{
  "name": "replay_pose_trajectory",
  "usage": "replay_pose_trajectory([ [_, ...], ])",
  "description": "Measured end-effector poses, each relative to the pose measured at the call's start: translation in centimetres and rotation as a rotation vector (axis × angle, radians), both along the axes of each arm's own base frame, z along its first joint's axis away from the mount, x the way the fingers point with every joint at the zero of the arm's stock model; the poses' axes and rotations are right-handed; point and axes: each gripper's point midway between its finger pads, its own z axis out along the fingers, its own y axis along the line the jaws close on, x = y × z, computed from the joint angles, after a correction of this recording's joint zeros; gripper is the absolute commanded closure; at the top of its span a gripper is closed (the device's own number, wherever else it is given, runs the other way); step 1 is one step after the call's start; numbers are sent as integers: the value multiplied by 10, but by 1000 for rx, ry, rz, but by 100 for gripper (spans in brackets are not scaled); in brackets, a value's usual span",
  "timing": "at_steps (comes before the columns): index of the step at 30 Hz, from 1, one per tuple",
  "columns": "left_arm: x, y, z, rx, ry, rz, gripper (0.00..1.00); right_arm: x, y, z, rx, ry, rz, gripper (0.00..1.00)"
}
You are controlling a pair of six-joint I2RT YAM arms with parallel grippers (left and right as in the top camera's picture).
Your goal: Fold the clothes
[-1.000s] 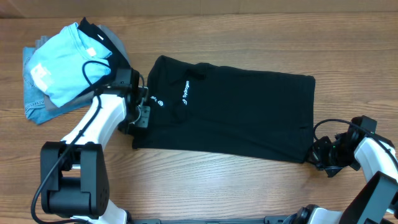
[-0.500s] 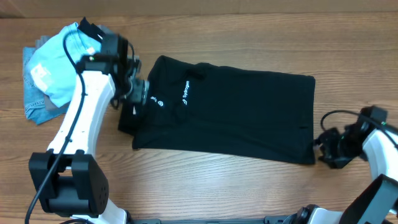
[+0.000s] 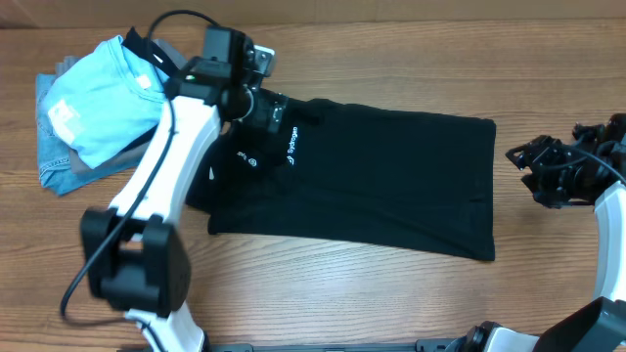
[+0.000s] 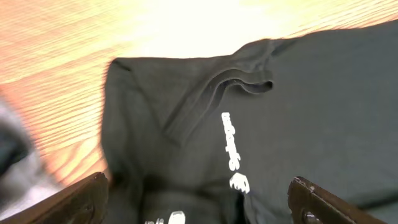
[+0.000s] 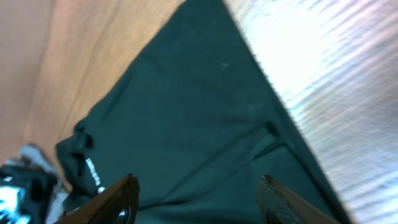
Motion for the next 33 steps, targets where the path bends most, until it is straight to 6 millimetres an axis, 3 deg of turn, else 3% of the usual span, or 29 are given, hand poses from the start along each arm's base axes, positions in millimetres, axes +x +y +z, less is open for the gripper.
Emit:
replay_pose_trajectory([
  [5, 21, -10, -62, -1, 47, -13, 17, -4, 8, 0, 35, 14, 16, 36],
  [11, 34, -18, -96, 3, 47, -24, 35, -8, 10, -1, 45, 26, 22, 36],
  [15, 32, -19, -108, 12, 65, -25, 44, -8, 10, -1, 45, 27, 22, 36],
  [20, 28, -18, -128, 23, 109, -23, 48, -7, 9, -1, 40, 26, 22, 36],
  [27, 30, -13, -128, 50, 101, -12, 89, -7, 9, -2, 36, 25, 21, 37],
  [33, 32, -12, -120, 56, 121, -4, 94, 4, 3, 3, 7, -28, 21, 36],
])
